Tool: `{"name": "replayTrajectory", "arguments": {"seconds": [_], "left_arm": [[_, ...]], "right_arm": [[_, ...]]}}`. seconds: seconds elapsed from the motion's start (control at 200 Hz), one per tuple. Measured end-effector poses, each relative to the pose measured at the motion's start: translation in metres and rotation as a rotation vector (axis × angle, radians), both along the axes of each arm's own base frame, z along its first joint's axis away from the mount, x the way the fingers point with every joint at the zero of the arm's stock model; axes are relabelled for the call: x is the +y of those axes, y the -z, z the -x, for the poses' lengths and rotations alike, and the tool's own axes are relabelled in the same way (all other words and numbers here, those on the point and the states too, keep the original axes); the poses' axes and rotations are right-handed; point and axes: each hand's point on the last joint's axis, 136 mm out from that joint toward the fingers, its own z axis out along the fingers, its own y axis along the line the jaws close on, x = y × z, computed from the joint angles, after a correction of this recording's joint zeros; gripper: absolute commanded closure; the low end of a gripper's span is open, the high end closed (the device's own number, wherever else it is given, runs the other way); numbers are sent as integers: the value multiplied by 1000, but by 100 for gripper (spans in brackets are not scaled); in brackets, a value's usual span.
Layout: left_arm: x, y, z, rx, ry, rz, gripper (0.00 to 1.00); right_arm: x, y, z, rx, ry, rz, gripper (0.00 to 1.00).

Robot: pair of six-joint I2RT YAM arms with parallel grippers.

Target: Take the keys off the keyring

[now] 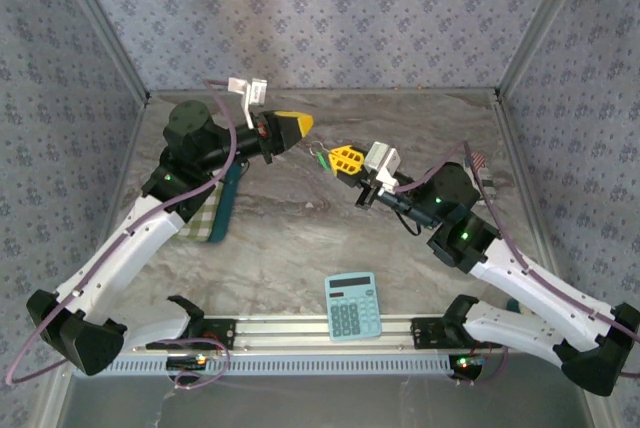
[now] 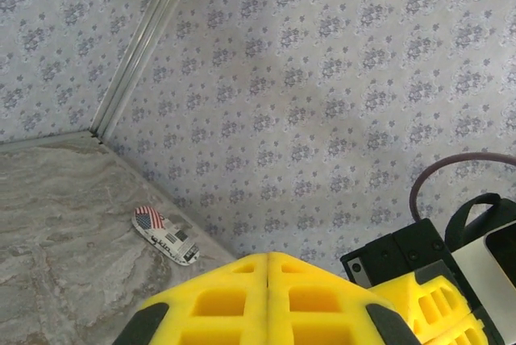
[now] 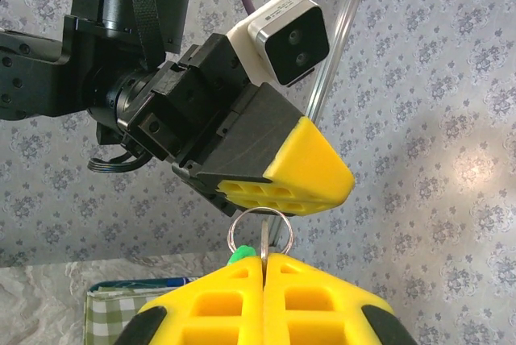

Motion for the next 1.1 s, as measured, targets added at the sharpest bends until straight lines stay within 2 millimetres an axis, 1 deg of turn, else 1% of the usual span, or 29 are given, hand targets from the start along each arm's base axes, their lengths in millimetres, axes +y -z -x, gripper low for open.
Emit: {"name": "replayTrajectory", "arguments": {"seconds": [0.01, 0.03, 0.065, 0.155, 0.205, 0.29, 0.335, 0.395, 0.47, 0.52, 0.64, 0.74, 0.82, 0.91, 1.099], "left_arm": [[0, 0, 0, 0, -2, 0, 100], [1, 1, -1, 2, -4, -2, 96], [3, 2, -3, 2, -11, -8, 85], [10, 6, -8, 14, -28, -33, 74], [13, 7, -10, 13, -31, -53, 70], [17, 1, -8, 11, -11, -80, 65], [15, -4, -4, 0, 17, -98, 64], [12, -9, 0, -5, 58, -118, 60], [7, -9, 6, -8, 114, -147, 54], [4, -5, 8, 8, 149, -166, 54], [-6, 15, 8, 69, 225, -226, 48], [-16, 32, 11, 116, 282, -271, 48], [-21, 41, 16, 146, 322, -296, 50], [-25, 45, 20, 158, 354, -312, 51], [-24, 45, 28, 159, 382, -327, 52]], "right_arm": [[0, 0, 0, 1, 0, 1, 100], [0, 1, 0, 2, -3, 3, 100], [1, 2, 1, 6, -6, 11, 100], [2, 7, 2, 17, -27, 50, 100], [1, 9, 2, 24, -39, 77, 100], [-3, 11, 1, 33, -53, 117, 100], [-5, 12, 0, 36, -60, 135, 100], [-9, 14, -2, 44, -67, 158, 100], [-13, 16, -2, 55, -85, 187, 100], [-15, 17, 0, 62, -101, 202, 100], [-14, 16, 5, 70, -146, 228, 100], [-12, 16, 11, 73, -185, 247, 100], [-10, 18, 14, 85, -213, 263, 100], [-8, 20, 15, 91, -231, 279, 100], [-7, 29, 16, 115, -244, 307, 100]]}}
